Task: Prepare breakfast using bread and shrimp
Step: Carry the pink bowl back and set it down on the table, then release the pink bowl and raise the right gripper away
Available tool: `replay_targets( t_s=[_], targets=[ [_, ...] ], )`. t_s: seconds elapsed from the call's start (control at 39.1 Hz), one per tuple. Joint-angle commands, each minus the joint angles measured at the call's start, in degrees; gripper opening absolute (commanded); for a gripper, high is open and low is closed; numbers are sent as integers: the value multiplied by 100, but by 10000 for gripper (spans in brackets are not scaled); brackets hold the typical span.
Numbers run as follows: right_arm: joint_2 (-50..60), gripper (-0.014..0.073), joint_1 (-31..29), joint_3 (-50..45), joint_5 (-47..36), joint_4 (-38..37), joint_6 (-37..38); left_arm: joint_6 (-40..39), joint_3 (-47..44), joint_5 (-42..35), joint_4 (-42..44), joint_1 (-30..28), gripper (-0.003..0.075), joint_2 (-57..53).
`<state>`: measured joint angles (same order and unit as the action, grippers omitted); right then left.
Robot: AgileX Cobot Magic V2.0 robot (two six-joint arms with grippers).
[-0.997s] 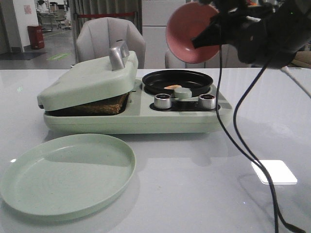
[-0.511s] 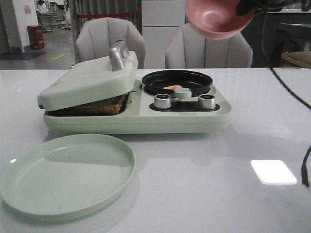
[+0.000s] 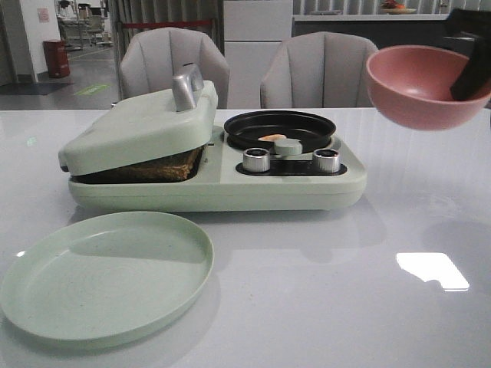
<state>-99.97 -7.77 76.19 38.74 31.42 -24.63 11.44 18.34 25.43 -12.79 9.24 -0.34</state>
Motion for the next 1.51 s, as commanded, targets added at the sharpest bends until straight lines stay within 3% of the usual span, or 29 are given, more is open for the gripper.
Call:
replay_targets(
  t_s=[0.0, 0.36, 0.59, 0.66, 1.15, 1.48],
  targets=[
    [-9, 136, -125, 148, 336, -75, -2, -46, 138, -476, -52, 6, 113, 34],
    [-827, 220, -120, 148, 540, -606, -2, -46, 138, -476, -52, 6, 114, 34],
    [-814, 428, -120, 148, 368, -716, -2, -46, 138, -476, -52, 6, 114, 34],
    [-696, 448, -120, 155, 374, -778, -17, -46, 138, -476, -52, 6, 114, 34],
    [1789, 447, 298, 4, -290, -734, -18, -46, 138, -476, -52, 6, 114, 34],
    [3706, 447, 1086, -1917, -2363, -554, -23, -46, 138, -476, -52, 6, 114, 34]
  ],
)
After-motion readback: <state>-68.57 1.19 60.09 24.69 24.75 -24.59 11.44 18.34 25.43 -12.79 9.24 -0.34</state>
